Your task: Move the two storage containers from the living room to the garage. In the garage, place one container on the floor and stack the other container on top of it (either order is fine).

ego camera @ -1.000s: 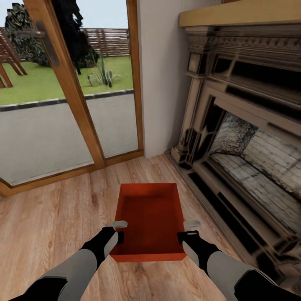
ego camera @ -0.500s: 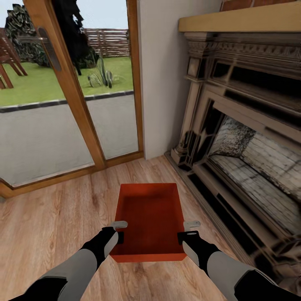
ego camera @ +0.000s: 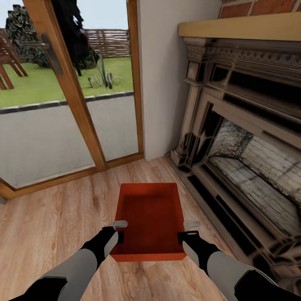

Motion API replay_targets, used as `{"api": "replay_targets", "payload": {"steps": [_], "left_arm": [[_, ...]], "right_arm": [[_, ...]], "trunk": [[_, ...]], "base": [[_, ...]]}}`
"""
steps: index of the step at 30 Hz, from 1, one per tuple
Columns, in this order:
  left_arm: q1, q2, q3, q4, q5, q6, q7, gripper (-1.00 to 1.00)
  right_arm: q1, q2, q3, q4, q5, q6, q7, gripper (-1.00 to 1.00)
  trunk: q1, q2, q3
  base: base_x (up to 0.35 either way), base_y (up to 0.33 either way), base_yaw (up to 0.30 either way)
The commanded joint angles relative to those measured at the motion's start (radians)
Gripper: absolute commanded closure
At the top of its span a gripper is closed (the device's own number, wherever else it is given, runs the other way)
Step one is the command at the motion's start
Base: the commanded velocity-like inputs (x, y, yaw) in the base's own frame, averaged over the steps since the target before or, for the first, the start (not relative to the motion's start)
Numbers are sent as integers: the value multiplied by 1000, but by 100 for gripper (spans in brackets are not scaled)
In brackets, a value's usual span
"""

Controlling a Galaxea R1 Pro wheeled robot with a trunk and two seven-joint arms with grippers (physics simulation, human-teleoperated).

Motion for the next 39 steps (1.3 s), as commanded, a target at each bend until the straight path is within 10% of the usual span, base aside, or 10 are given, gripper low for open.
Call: {"api": "replay_targets", "payload": {"steps": [1, 39], "left_arm": [[0, 5, -15, 9, -1, 8, 12, 100], [0, 5, -15, 9, -1, 7, 12, 100]], "right_arm": [[-1, -1, 9, -5, 18, 3, -8, 100], [-1, -1, 9, -7, 19, -2, -6, 100]], "trunk": [[-4, 7, 3], [-150, 273, 122]], "base": [[0, 0, 0], [0, 0, 0]]}}
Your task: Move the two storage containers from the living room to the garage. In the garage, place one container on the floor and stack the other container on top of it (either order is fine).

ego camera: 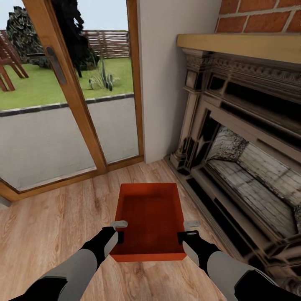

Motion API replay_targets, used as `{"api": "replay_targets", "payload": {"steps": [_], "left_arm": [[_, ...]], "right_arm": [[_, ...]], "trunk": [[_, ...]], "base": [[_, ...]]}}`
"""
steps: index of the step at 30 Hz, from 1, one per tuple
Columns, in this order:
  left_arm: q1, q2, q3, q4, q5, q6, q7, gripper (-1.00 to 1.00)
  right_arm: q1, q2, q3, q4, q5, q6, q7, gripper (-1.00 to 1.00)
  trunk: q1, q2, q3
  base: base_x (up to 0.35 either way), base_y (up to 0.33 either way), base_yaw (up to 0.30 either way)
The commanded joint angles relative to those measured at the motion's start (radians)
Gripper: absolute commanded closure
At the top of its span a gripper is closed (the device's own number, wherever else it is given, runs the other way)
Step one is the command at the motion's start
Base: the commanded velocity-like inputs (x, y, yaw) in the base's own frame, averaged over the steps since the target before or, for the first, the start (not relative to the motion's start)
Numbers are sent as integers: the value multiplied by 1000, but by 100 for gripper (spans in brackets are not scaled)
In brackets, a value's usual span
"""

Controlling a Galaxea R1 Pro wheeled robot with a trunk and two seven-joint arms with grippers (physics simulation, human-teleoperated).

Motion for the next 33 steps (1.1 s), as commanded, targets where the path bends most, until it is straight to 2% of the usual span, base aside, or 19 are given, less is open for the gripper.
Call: {"api": "replay_targets", "payload": {"steps": [1, 33], "left_arm": [[0, 5, -16, 7, -3, 8, 12, 100], [0, 5, -16, 7, -3, 9, 12, 100]], "right_arm": [[-2, -1, 14, -5, 11, -6, -8, 100], [-1, -1, 14, -5, 11, -6, -9, 100]], "trunk": [[-4, 7, 3], [-127, 231, 103]], "base": [[0, 0, 0], [0, 0, 0]]}}
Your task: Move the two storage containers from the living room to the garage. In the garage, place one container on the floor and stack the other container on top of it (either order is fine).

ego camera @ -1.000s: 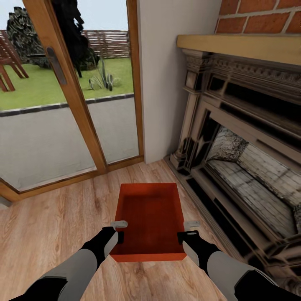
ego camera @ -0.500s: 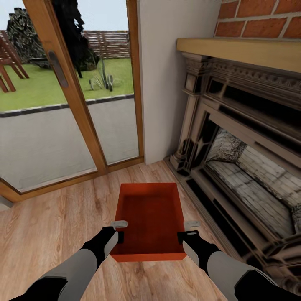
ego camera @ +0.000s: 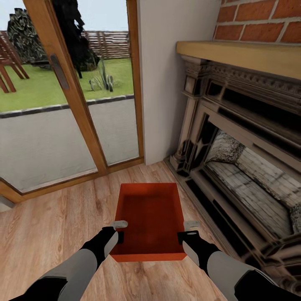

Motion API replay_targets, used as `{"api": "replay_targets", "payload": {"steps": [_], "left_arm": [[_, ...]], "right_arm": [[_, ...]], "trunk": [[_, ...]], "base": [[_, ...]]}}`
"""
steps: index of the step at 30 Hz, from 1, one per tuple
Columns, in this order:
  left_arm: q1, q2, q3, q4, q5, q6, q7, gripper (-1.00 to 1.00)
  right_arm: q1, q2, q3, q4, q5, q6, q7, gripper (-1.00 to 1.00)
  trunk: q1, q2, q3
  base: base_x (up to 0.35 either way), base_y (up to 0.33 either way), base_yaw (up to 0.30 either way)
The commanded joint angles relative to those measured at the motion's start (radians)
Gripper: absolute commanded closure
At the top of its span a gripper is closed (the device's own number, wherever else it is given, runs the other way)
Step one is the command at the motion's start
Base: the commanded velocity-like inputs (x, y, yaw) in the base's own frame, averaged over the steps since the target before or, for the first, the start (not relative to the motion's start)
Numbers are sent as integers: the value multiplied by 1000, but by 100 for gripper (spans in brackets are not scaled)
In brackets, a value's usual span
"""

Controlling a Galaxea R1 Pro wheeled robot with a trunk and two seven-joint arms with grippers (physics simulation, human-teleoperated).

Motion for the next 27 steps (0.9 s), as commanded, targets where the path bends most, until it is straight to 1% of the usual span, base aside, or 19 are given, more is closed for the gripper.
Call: {"api": "replay_targets", "payload": {"steps": [1, 27], "left_arm": [[0, 4, -15, 8, -3, 8, 12, 100], [0, 4, -15, 8, -3, 7, 12, 100]], "right_arm": [[-2, -1, 12, -5, 14, -6, -8, 100], [-1, -2, 12, -5, 14, -6, -8, 100]], "trunk": [[-4, 7, 2], [-104, 189, 84]], "base": [[0, 0, 0], [0, 0, 0]]}}
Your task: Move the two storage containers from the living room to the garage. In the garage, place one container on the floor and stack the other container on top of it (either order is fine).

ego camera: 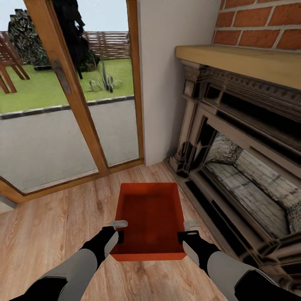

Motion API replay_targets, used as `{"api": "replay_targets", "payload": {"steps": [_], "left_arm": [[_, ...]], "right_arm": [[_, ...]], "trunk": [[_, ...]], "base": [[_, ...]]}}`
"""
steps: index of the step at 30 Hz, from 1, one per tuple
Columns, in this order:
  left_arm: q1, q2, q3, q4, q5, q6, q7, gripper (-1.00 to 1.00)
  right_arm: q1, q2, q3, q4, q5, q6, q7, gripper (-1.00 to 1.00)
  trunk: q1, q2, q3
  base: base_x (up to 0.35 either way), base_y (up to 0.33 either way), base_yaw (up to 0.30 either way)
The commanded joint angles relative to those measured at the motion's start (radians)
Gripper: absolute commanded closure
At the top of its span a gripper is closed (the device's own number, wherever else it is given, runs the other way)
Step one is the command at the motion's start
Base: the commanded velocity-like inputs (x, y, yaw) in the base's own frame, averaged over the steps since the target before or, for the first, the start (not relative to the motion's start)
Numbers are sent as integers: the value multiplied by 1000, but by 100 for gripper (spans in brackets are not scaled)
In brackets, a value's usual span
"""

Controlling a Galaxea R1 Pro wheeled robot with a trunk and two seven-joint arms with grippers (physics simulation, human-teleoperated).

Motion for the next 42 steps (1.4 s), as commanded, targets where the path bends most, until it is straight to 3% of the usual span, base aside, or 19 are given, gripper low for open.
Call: {"api": "replay_targets", "payload": {"steps": [1, 42], "left_arm": [[0, 6, -16, 13, 3, 8, 12, 100], [0, 6, -16, 13, 2, 8, 12, 100]], "right_arm": [[-2, -1, 10, -5, 20, 2, -8, 100], [-2, -1, 10, -5, 20, 2, -8, 100]], "trunk": [[-4, 6, 2], [-161, 293, 131]], "base": [[0, 0, 0], [0, 0, 0]]}}
